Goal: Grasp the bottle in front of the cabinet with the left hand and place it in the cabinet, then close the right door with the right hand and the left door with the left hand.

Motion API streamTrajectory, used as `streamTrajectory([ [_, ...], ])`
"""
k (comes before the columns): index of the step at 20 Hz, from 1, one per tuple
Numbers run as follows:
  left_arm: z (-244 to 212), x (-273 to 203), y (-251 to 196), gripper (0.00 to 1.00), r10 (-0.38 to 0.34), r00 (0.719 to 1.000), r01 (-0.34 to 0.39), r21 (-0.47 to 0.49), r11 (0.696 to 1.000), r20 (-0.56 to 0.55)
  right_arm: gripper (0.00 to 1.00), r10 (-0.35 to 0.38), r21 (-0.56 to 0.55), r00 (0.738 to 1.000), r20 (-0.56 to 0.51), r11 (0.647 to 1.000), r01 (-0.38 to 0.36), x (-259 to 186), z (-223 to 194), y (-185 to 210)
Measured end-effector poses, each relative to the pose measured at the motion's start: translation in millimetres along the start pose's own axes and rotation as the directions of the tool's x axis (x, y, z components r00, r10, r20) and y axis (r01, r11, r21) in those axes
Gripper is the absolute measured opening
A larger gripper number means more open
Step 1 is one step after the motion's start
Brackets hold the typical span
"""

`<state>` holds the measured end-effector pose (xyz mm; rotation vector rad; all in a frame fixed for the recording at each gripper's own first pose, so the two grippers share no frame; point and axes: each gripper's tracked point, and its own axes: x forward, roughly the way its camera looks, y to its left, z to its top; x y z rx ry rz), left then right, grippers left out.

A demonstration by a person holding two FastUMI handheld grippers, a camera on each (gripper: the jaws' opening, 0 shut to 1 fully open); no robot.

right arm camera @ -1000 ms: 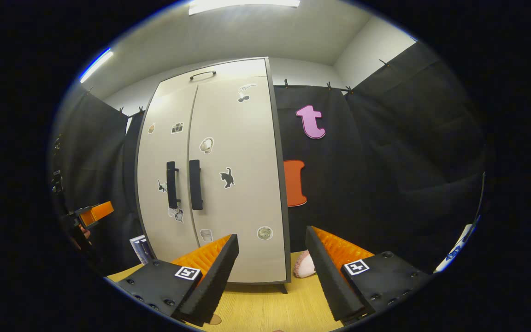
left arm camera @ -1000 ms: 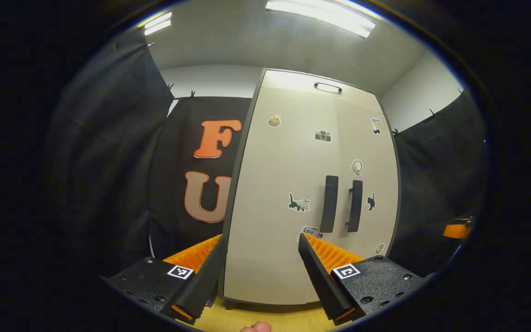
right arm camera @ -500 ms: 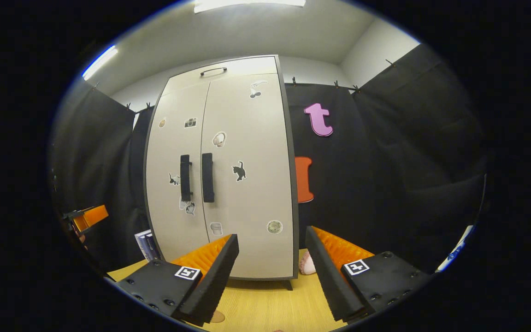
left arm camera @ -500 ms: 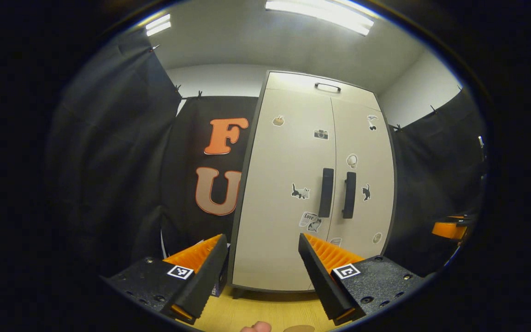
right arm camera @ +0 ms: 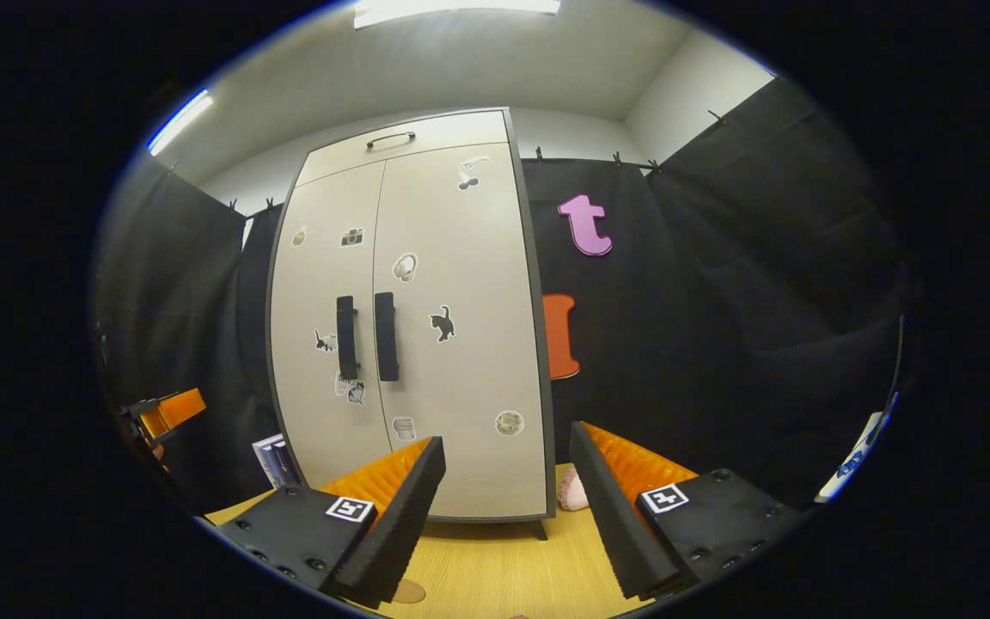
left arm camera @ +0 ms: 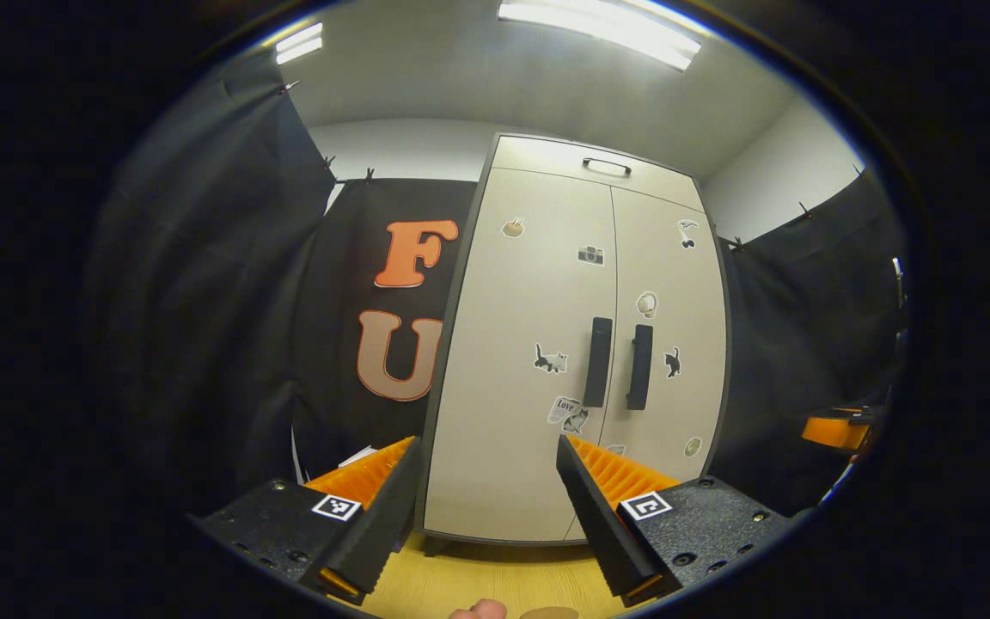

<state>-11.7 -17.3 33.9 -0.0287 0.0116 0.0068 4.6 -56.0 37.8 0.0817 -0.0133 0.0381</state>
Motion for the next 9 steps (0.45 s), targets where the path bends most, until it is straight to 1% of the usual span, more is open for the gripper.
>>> streamTrajectory([
  [4,1.9,-3.6,4.2,0.95,0.016,1.000,-0.015,-0.012,1.000,0.005,0.97,0.014,-0.013,1.000,-0.003,1.000,-0.014,1.1,2.5,2.8],
  [5,1.5,-6.2,4.2,0.92,0.019,1.000,-0.019,-0.023,1.000,0.003,0.97,0.020,-0.016,1.000,-0.005,1.000,-0.020,1.9,3.2,3.1],
  [6,0.8,-6.3,4.5,0.95,0.023,1.000,-0.023,-0.033,0.999,0.003,0.97,0.024,-0.019,1.000,-0.005,1.000,-0.024,1.4,3.7,2.7],
  [9,1.6,-8.9,6.9,0.94,0.030,1.000,-0.030,-0.042,0.999,0.004,0.97,0.039,-0.025,0.999,-0.017,0.999,-0.040,2.1,3.1,3.7],
])
